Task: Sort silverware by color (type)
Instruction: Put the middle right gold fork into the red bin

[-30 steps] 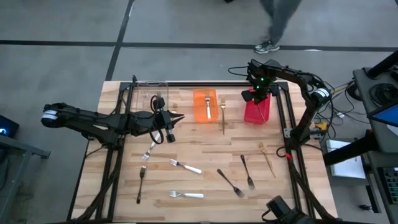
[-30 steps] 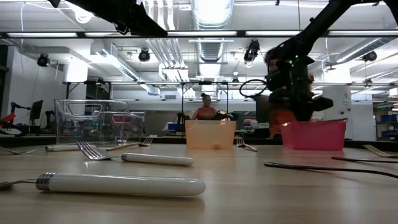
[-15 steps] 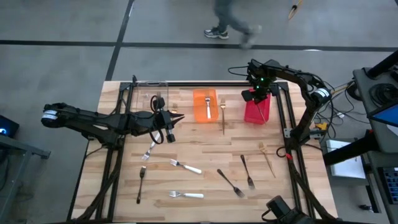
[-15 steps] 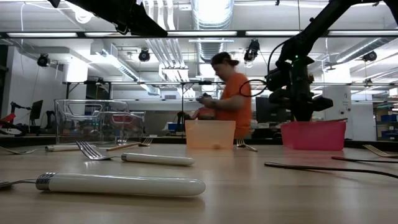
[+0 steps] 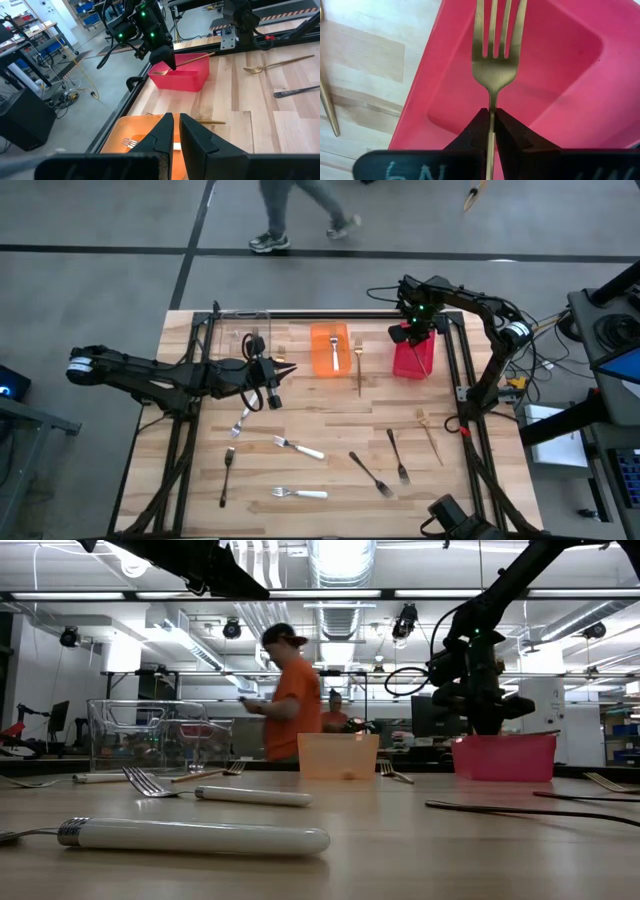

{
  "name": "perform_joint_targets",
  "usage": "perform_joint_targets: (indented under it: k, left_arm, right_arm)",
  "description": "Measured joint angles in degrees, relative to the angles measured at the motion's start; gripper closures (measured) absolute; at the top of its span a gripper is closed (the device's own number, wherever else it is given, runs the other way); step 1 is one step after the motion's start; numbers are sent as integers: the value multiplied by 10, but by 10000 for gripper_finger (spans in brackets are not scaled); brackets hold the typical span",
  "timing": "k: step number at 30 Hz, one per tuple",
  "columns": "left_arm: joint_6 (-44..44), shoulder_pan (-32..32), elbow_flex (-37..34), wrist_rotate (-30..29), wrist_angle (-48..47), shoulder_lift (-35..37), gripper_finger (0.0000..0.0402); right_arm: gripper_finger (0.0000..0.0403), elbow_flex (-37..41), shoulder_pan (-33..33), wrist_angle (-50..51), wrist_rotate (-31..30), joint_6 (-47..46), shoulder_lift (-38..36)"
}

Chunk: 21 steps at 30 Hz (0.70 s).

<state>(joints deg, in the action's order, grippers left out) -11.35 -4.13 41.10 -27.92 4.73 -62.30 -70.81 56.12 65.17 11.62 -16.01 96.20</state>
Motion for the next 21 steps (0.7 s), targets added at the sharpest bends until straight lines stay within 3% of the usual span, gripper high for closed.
perform_joint_targets:
  k: [21]
  left_arm:
    - [0, 0, 0, 0, 0, 0, 388]
  right_arm:
    - [390, 0, -5, 0, -12, -1, 0]
